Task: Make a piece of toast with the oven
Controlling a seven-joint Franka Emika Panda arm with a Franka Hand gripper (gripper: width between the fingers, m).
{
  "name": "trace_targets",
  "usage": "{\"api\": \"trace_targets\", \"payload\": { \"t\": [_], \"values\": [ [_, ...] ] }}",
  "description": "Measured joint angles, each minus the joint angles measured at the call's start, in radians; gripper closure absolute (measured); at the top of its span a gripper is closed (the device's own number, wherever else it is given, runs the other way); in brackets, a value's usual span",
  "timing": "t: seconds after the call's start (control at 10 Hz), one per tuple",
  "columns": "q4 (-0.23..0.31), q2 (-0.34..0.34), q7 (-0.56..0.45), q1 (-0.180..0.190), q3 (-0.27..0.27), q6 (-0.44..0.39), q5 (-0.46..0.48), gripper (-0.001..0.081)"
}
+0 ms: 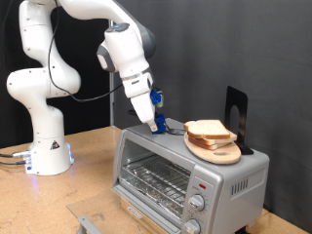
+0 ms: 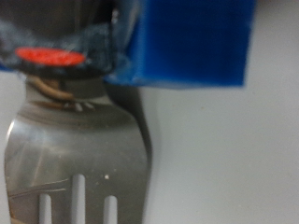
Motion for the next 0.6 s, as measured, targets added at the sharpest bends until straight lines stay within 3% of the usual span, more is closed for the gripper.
{"api": "trace_targets", "payload": {
  "t": [0.2,0.3,0.4,0.5,0.6],
  "values": [
    [-0.001,0.001,0.0,0.0,0.0,0.0,0.0,0.0],
    [-0.002,0.003,0.0,0.0,0.001,0.001,0.001,0.0085],
    [-0.002,0.005,0.0,0.0,0.001,0.002,0.001,0.0085],
    [-0.002,0.006,0.0,0.0,0.001,0.004,0.001,0.0286],
    [-0.002,0.006,0.0,0.0,0.001,0.004,0.001,0.031]
  ]
}}
